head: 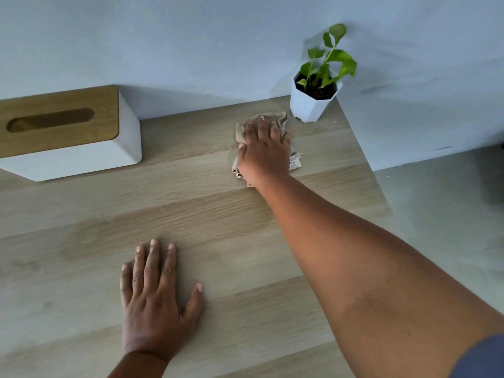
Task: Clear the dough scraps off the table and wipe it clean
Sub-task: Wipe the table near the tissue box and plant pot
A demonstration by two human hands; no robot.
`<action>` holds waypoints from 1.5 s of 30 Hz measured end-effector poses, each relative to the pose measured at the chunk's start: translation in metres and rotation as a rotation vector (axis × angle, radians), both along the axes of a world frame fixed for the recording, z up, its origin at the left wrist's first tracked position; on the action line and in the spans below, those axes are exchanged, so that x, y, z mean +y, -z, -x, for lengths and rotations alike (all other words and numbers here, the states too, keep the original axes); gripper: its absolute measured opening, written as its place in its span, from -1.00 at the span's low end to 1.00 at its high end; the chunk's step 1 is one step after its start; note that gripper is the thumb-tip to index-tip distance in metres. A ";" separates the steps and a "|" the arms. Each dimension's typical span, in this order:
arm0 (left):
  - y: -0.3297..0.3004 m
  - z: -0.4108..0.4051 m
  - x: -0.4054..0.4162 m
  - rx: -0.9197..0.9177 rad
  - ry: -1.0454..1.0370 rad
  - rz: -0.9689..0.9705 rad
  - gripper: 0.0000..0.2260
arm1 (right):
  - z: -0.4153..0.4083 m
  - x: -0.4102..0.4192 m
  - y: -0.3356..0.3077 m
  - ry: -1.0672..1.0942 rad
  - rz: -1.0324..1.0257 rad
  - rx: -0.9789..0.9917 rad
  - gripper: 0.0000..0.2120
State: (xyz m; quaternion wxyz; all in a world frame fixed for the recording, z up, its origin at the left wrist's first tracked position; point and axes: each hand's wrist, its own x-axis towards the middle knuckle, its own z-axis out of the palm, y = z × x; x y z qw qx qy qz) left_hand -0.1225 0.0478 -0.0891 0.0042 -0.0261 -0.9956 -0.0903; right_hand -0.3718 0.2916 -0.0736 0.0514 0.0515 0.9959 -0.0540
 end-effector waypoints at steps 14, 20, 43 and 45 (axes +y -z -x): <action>-0.002 0.000 0.000 0.004 -0.006 -0.021 -0.19 | -0.182 0.057 0.004 -0.412 0.053 0.054 -0.42; 0.001 -0.001 -0.001 0.004 0.005 0.000 -0.22 | -0.143 0.089 -0.003 0.009 0.015 0.005 -0.41; 0.008 -0.001 -0.004 0.013 0.004 0.007 -0.22 | -0.229 0.113 -0.004 -0.020 -0.030 -0.021 -0.38; 0.005 -0.002 -0.003 0.010 -0.004 -0.003 -0.22 | -0.213 0.090 -0.003 0.074 -0.024 -0.034 -0.36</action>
